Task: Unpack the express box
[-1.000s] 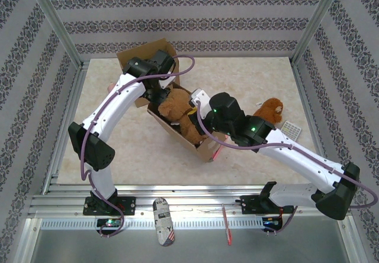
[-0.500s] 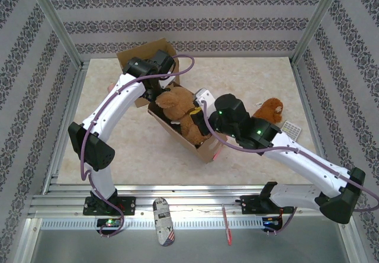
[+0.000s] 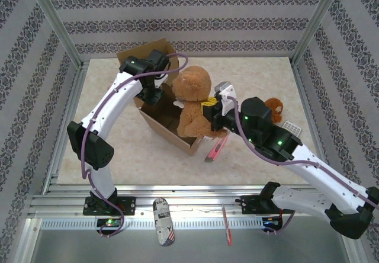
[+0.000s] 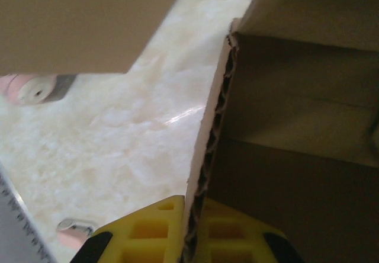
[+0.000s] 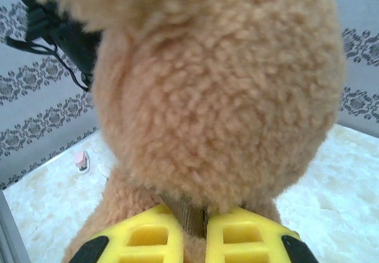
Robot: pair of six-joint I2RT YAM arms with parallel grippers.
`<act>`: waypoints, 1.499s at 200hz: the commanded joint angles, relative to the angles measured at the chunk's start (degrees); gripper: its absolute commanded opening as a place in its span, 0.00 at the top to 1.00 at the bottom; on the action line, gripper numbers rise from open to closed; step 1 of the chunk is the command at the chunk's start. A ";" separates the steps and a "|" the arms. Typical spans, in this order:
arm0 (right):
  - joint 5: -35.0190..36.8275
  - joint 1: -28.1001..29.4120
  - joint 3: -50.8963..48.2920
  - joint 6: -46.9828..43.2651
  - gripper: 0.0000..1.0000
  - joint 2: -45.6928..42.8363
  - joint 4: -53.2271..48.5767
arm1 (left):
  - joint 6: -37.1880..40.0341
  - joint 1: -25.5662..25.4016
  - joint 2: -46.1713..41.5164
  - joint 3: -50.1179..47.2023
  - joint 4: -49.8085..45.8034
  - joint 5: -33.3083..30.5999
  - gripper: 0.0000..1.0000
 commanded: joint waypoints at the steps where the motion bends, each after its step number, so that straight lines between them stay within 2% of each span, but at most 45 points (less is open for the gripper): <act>1: 1.22 -0.89 -0.24 1.93 1.00 -4.15 3.27 | -1.83 2.66 -0.45 -0.80 -2.33 -5.16 1.00; 59: 3.36 -3.79 0.54 1.71 1.00 -7.89 0.12 | -5.13 4.54 -0.64 0.54 -3.77 -2.67 1.00; 133: 3.62 -12.65 2.70 5.59 1.00 -8.85 -7.58 | -14.05 7.65 -1.47 1.74 -6.48 6.07 1.00; 193: -7.81 -25.72 3.03 11.76 1.00 -6.00 -13.19 | -19.98 8.36 -4.78 -0.15 -3.02 14.02 1.00; 246: -10.34 -32.97 2.11 10.85 1.00 -4.63 -17.86 | -28.13 9.33 -11.41 -11.26 7.84 20.67 1.00; 300: -11.45 -36.98 2.57 10.02 1.00 -1.83 -22.26 | -33.72 9.64 -10.57 -12.76 7.32 21.43 1.00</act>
